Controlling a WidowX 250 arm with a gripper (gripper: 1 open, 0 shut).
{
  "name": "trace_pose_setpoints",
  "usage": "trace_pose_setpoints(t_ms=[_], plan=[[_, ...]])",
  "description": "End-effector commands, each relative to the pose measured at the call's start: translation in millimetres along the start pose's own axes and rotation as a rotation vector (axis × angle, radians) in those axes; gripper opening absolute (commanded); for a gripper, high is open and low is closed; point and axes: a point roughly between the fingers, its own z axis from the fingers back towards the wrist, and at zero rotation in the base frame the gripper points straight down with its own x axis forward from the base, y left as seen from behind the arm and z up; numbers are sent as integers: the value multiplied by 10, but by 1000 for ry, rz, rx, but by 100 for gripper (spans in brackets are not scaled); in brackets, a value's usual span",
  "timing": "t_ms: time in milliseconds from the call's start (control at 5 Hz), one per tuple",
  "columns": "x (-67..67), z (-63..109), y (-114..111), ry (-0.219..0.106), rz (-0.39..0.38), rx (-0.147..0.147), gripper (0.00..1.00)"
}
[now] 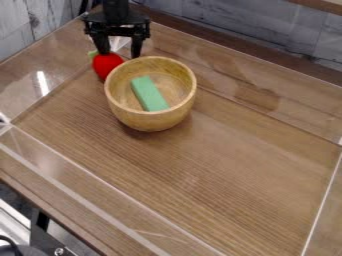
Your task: Move the red fruit to the left side of the table
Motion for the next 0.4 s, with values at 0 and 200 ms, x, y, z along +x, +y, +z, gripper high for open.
trace_pose_setpoints(t_ms=[0,200], plan=[[142,398,-23,-77,21,-13,100],[177,486,-74,-75,39,-24,100]])
